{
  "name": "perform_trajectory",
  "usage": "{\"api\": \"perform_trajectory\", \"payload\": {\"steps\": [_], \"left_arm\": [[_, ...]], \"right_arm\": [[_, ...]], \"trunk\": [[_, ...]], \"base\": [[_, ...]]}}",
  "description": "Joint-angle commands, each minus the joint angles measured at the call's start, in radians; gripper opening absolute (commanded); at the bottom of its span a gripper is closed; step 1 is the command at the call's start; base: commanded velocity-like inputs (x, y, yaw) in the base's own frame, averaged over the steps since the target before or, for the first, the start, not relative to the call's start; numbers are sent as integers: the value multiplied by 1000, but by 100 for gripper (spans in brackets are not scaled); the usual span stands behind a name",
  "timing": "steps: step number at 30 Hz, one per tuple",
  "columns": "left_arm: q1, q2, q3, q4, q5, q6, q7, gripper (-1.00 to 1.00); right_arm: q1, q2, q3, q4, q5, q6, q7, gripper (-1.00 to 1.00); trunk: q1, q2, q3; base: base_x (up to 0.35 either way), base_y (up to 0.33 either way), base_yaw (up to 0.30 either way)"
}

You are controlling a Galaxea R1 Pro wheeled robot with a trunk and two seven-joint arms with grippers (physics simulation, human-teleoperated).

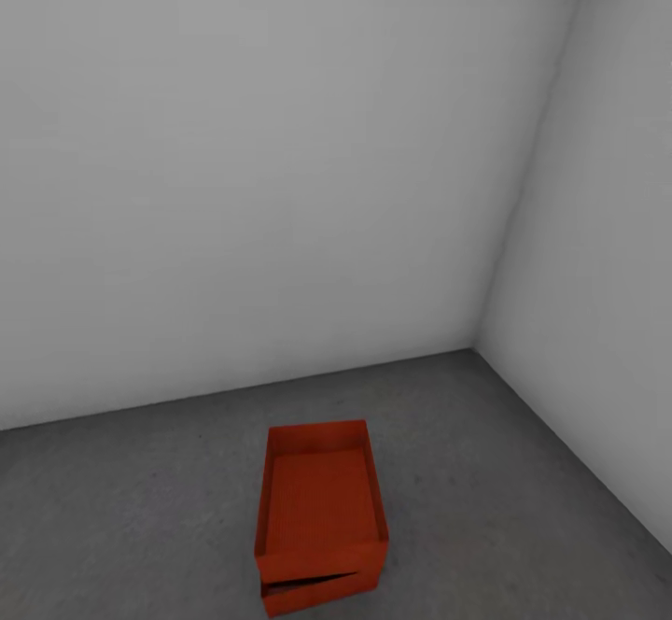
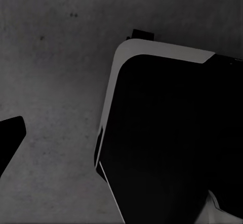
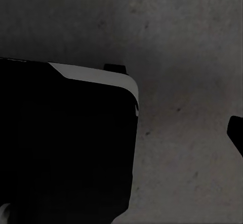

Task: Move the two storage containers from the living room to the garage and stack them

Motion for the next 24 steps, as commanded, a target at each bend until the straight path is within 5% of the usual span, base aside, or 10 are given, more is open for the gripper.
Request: {"api": "perform_trajectory", "payload": {"steps": [1, 24], "left_arm": [[-1, 0, -1, 0, 6, 0, 2, 100], [-1, 0, -1, 0, 6, 0, 2, 100]], "right_arm": [[-1, 1, 8, 3, -9, -5, -1, 100], [-1, 1, 9, 2, -9, -5, -1, 100]], "trunk": [[0, -1, 0], [0, -1, 37]], "base": [[0, 0, 0], [0, 0, 0]]}}
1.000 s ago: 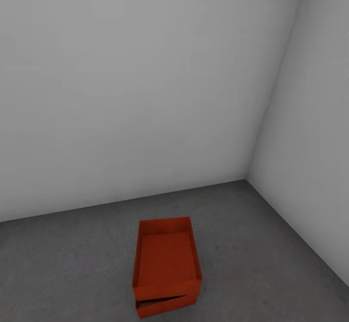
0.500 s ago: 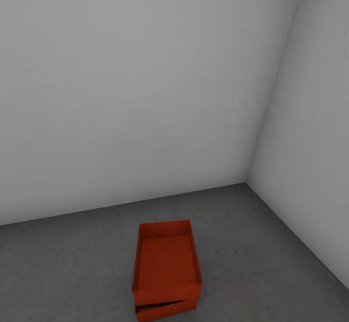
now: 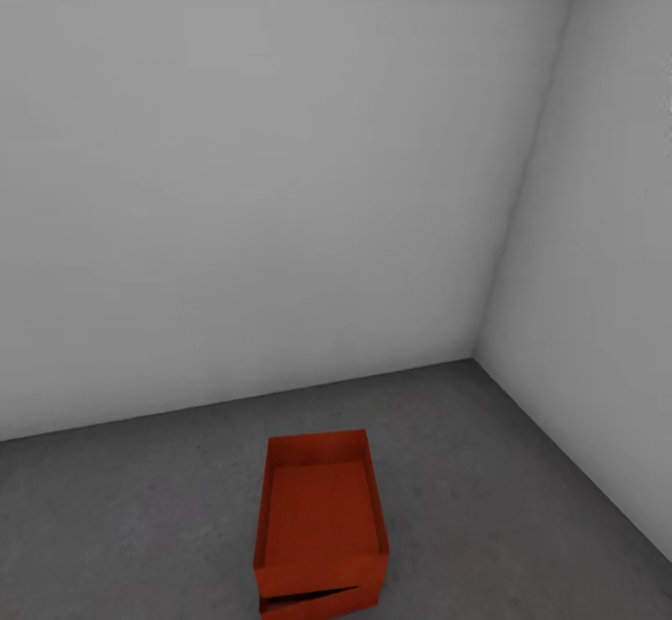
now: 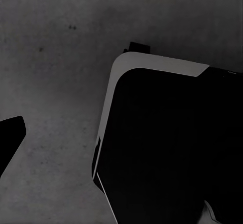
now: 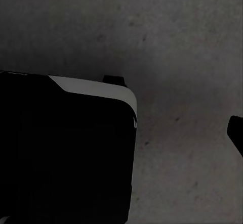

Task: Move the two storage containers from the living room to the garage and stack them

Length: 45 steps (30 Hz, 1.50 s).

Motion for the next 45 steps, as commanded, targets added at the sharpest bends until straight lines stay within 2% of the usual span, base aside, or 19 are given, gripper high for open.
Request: {"api": "perform_trajectory", "payload": {"steps": [1, 12, 23, 38, 45], "left_arm": [[0, 0, -1, 0, 6, 0, 2, 100], [0, 0, -1, 0, 6, 0, 2, 100], [0, 0, -1, 0, 6, 0, 1, 100], [0, 0, -1, 0, 6, 0, 2, 100], [0, 0, -1, 0, 6, 0, 2, 100]], "right_arm": [[-1, 1, 8, 3, -9, -5, -1, 100], [-1, 1, 8, 3, -9, -5, -1, 100], [-1, 1, 8, 3, -9, -4, -1, 100], [-1, 1, 8, 2, -9, -5, -1, 100], [-1, 1, 8, 3, -9, -4, -1, 100]], "trunk": [[0, -1, 0], [0, -1, 18], [0, -1, 21], [0, -1, 43], [0, -1, 46]], "base": [[0, 0, 0], [0, 0, 0], [0, 0, 0], [0, 0, 0], [0, 0, 0]]}}
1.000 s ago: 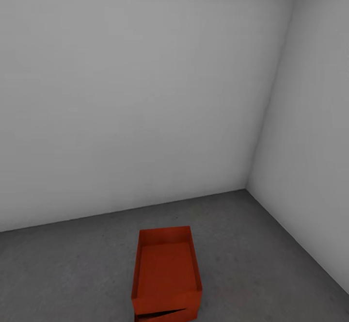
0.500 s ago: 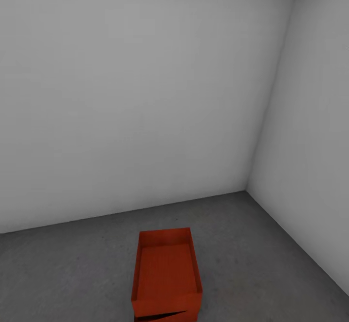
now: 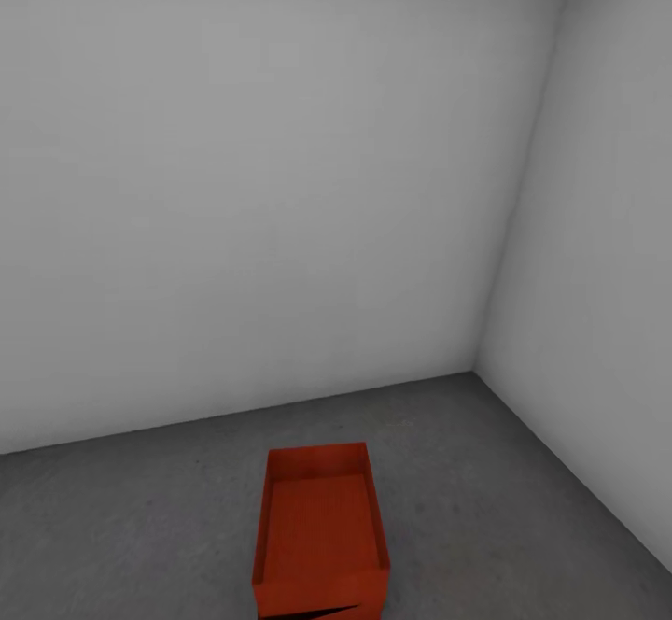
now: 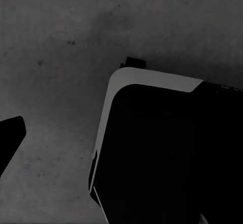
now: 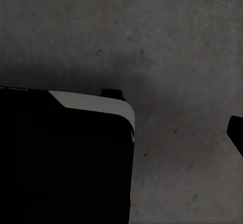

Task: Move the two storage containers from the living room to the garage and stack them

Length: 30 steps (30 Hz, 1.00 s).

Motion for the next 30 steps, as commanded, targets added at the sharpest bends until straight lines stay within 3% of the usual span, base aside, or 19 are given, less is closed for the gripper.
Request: {"api": "perform_trajectory", "payload": {"steps": [1, 30], "left_arm": [[-1, 0, -1, 0, 6, 0, 2, 100], [0, 0, -1, 0, 6, 0, 1, 100]], "right_arm": [[-1, 1, 8, 2, -10, -5, -1, 100], [-1, -5, 7, -4, -12, 0, -1, 100]], "trunk": [[0, -1, -1], [0, -1, -1]], "base": [[0, 0, 0], [0, 0, 0]]}}
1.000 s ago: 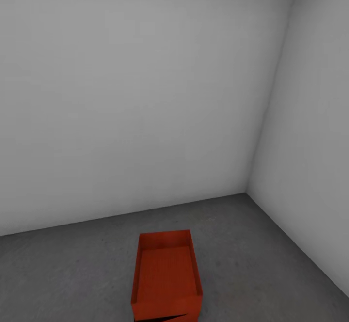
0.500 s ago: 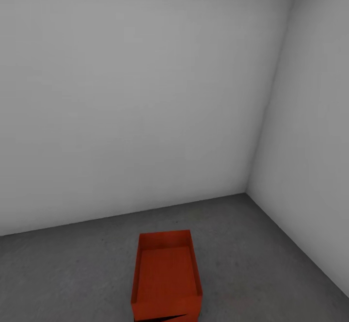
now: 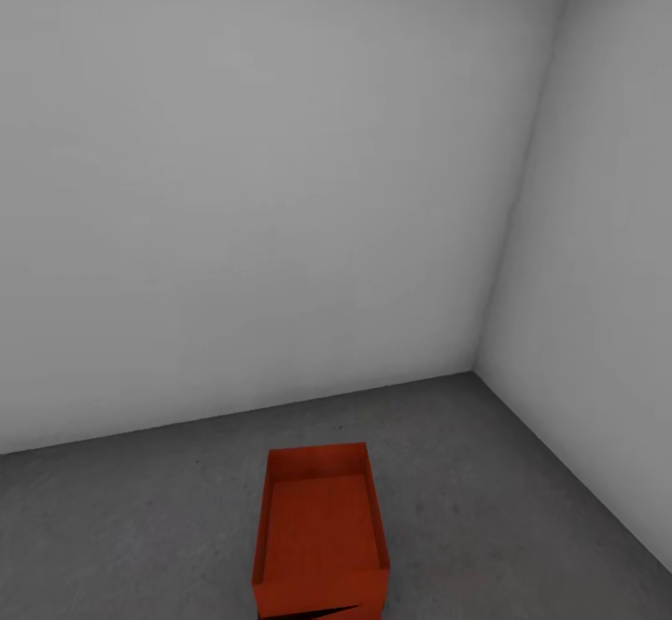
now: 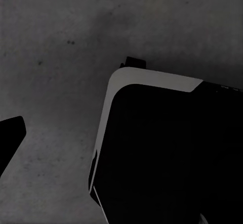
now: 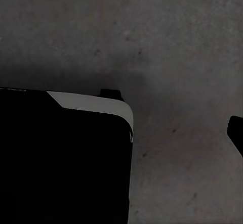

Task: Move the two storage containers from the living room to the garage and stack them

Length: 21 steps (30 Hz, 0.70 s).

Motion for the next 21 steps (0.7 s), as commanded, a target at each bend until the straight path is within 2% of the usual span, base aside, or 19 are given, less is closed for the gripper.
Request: {"api": "perform_trajectory", "payload": {"steps": [1, 11, 21], "left_arm": [[0, 0, -1, 0, 6, 0, 2, 100], [0, 0, -1, 0, 6, 0, 2, 100], [-1, 0, -1, 0, 6, 0, 2, 100]], "right_arm": [[-1, 1, 8, 2, -9, -5, -2, 100], [-1, -8, 9, 4, -10, -4, -3, 100], [-1, -6, 8, 3, -10, -5, -3, 100]], "trunk": [[0, -1, -1], [0, -1, -1], [0, -1, -1]], "base": [[0, 0, 0], [0, 0, 0], [0, 0, 0]]}}
